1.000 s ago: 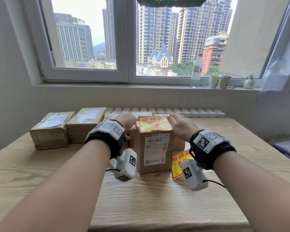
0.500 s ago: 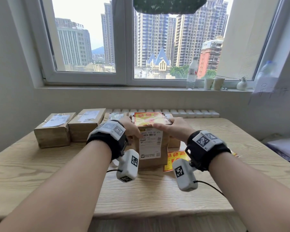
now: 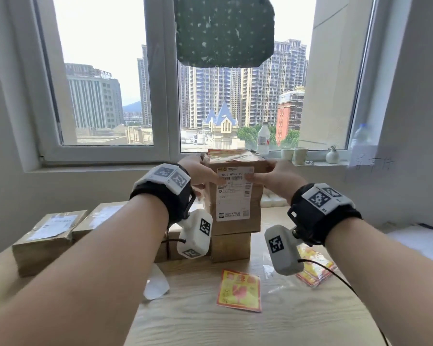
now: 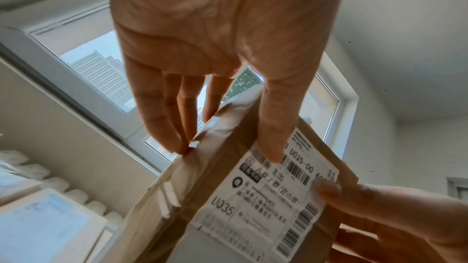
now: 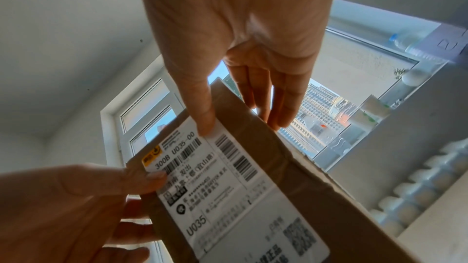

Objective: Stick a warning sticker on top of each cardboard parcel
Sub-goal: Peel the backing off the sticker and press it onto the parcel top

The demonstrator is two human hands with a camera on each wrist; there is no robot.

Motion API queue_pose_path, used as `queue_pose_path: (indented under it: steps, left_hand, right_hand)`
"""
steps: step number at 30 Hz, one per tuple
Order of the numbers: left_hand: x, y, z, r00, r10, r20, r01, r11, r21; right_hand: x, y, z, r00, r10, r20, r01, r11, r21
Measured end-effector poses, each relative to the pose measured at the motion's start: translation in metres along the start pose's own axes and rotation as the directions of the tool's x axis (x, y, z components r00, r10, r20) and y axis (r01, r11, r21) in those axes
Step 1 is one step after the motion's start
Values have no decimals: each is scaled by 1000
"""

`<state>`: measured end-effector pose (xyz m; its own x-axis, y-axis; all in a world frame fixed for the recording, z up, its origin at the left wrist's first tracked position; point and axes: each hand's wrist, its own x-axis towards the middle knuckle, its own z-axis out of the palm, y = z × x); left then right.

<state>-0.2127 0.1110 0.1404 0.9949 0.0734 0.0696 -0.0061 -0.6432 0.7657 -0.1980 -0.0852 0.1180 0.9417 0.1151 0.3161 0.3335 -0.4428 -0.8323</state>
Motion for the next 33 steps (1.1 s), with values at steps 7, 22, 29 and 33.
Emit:
queue_pose_path:
  steps: [7, 22, 29, 33]
  left_hand:
    - [74, 32, 45, 997, 78, 20, -77, 996, -39]
    - [214, -16, 147, 981, 12, 196, 15, 991, -136]
    - [228, -39, 172, 963, -35, 269, 68, 991, -116]
    - [226, -41, 170, 962, -29, 272, 65, 990, -125]
  right_hand:
    - [58, 31, -40, 987, 47, -156, -50, 999, -19]
    - [156, 165, -12, 962, 199, -187, -219, 971, -94]
    - [157, 198, 0, 949, 254, -186, -277, 954, -112]
    - [154, 203, 2, 946, 258, -198, -281, 955, -95]
